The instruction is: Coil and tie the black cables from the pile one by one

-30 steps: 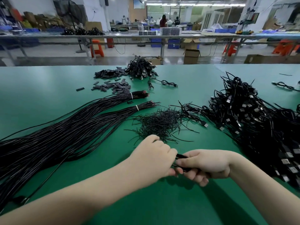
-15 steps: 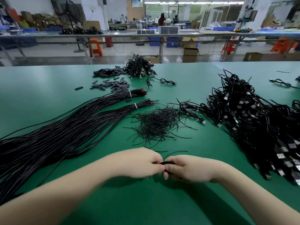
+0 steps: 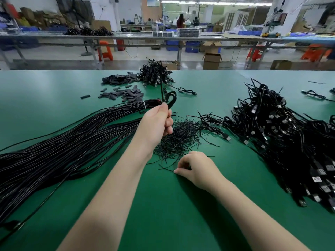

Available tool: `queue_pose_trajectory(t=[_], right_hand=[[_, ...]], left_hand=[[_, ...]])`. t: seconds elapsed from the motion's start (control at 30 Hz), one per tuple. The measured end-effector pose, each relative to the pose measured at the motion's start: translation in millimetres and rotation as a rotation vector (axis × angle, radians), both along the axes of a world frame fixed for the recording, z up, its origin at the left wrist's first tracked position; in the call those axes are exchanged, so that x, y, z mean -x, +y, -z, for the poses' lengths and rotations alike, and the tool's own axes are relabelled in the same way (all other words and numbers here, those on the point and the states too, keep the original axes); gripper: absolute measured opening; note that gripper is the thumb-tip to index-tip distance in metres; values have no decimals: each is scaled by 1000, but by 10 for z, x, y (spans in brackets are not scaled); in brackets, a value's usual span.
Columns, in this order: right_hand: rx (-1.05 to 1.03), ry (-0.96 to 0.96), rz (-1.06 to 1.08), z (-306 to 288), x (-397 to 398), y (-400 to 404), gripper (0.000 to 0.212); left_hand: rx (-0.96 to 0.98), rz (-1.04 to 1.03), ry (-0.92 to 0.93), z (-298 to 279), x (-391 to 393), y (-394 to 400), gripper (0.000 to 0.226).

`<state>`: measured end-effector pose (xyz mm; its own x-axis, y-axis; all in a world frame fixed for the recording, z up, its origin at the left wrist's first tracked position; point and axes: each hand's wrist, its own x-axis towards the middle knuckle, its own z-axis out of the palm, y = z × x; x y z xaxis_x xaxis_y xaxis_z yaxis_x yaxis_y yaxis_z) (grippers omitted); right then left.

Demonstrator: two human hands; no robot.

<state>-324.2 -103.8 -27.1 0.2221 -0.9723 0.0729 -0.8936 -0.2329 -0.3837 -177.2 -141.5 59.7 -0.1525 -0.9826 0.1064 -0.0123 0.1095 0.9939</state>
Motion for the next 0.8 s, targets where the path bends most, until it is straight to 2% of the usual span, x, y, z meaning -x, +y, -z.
queue_pose_trajectory(t=[0.07, 0.1, 0.23, 0.33, 0.43, 0.57, 0.8], right_hand=[[57, 108, -40, -24, -23, 20, 21], [70, 90, -42, -74, -30, 44, 21], [79, -181, -61, -570, 33, 53, 5], [124, -244, -69, -1011, 112, 99, 16], [239, -323, -44, -1193, 165, 146, 16], [398, -198, -34, -1166, 131, 140, 17], [457, -338, -8, -1080, 147, 102, 19]], left_hand=[[10, 10, -71, 23, 5, -16, 35], [27, 12, -139, 22, -17, -23, 35], [157, 49, -542, -35, -140, -13, 36], [236, 36, -785, -49, -144, 48, 34], [304, 57, -865, -53, -99, 87, 36], [294, 140, -824, -74, -49, 136, 38], [350, 154, -1019, -79, 42, 216, 31]])
